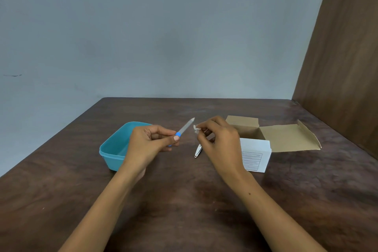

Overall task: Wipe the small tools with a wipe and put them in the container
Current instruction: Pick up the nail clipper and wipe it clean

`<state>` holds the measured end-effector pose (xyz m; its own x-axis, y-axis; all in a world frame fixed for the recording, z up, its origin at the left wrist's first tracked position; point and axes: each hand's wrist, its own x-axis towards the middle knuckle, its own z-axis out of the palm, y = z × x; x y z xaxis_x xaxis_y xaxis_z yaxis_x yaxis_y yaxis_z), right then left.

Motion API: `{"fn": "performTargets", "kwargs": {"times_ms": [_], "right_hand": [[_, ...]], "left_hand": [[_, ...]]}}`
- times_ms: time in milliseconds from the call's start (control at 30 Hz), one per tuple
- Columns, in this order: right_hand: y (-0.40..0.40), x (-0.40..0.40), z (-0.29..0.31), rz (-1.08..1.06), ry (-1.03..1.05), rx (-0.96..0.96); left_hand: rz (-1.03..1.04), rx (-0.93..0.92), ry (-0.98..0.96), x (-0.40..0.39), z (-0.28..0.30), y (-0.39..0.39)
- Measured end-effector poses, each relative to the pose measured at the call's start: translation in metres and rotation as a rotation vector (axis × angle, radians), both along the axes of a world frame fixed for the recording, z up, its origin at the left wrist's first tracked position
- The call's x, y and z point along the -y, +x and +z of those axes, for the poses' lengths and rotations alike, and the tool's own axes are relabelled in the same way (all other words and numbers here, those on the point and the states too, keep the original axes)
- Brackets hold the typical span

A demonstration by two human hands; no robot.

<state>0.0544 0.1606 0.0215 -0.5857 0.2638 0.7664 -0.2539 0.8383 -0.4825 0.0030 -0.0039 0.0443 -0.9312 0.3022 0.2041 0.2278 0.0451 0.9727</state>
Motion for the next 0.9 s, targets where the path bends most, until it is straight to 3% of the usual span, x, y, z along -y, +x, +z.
{"fn": "performTargets", "kwargs": {"times_ms": [233,600,767,900], "right_hand": [[-0.003,0.009,-0.006,0.058,0.057,0.101],[-0.004,0.003,-0.006,0.041,0.091,0.093],[-0.004,0.0,-0.006,0.024,0.053,0.094],[-0.003,-0.002,-0.004,0.018,0.029,0.083]], "left_hand": [[0.207,-0.1,-0.088,0.051,0.016,-0.019],[0.35,-0.219,-0.542,0.065,0.001,-0.041],[0.369,-0.348,-0.658,0.053,-0.006,-0.041],[0.463,-0.538,-0.619,0.041,-0.008,-0.028]]}}
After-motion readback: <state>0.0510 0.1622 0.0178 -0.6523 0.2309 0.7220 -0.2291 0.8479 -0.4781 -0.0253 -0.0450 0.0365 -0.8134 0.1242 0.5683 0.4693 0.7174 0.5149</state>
